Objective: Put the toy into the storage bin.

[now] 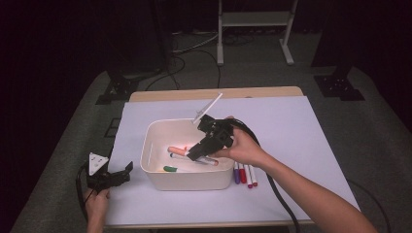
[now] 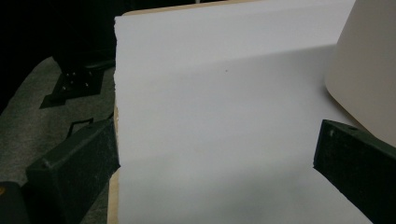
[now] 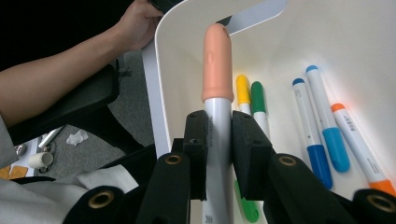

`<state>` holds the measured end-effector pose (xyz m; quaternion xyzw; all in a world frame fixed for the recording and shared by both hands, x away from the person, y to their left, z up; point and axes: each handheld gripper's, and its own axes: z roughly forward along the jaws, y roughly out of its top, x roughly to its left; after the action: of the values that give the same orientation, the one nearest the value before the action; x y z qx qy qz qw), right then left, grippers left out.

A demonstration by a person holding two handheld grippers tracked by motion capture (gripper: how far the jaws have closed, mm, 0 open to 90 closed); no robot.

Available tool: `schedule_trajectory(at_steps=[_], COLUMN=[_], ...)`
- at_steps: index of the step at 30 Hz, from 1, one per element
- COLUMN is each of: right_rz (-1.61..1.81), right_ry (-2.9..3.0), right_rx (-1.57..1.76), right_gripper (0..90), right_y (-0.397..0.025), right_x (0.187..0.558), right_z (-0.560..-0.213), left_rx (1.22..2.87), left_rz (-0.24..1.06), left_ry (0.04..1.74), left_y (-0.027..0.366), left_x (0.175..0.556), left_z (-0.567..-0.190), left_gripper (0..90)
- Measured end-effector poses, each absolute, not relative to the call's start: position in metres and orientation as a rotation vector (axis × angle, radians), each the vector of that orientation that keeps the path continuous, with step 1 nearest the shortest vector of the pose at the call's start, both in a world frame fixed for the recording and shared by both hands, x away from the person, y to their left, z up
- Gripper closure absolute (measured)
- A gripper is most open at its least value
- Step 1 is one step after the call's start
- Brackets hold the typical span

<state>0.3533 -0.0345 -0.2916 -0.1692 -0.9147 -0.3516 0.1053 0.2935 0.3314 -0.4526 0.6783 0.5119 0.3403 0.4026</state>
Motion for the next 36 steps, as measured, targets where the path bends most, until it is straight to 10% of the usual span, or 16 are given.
schedule_trajectory(at_steps=[36], right_rz=[-0.823], right_ry=[-2.693], right_rx=[-0.394], right_gripper=[75.7], right_y=[0.018], right_x=[0.366], right_z=[-0.341], left_rx=[1.709], left_rz=[0.859], left_ry=[1.288], left_y=[0.332], left_x=[0.294], left_z=[-0.453], left_gripper=[0.0])
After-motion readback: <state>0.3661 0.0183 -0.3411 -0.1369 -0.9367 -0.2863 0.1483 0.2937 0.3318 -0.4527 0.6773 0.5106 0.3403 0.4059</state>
